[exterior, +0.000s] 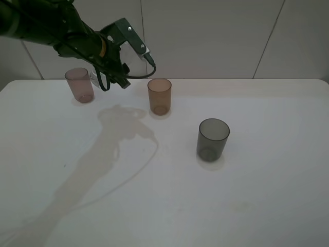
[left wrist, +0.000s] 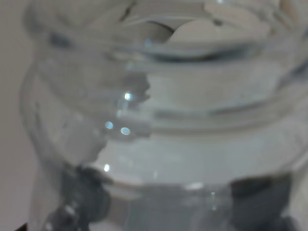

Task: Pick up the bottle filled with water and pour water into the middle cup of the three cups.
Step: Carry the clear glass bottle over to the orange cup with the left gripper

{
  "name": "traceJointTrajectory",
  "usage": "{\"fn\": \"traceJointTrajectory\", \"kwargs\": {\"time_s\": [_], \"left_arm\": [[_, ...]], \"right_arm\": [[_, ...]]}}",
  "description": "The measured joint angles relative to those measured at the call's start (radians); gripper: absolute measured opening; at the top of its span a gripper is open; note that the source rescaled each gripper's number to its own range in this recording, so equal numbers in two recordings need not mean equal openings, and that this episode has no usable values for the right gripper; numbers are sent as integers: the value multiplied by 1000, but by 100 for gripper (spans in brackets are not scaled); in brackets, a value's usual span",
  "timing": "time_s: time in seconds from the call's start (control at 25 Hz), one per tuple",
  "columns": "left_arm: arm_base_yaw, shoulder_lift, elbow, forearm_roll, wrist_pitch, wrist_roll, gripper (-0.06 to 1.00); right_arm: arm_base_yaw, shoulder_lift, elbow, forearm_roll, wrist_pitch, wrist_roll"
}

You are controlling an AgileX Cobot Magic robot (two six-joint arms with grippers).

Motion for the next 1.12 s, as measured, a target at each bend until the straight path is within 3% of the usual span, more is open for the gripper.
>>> {"fn": "traceJointTrajectory", "kwargs": {"time_s": [0.24,0.36,0.6,1.12], "left_arm": [[-10,53,-32,37,1,1,2],[-16,68,-56,42,54,30,2],[-46,98,-123,56,197,160,2],[-80,102,-141,12,317,426,2]], "right_arm": [[0,0,0,0,0,0],[0,0,0,0,0,0],[0,0,0,0,0,0],[0,0,0,-6,0,0]]}}
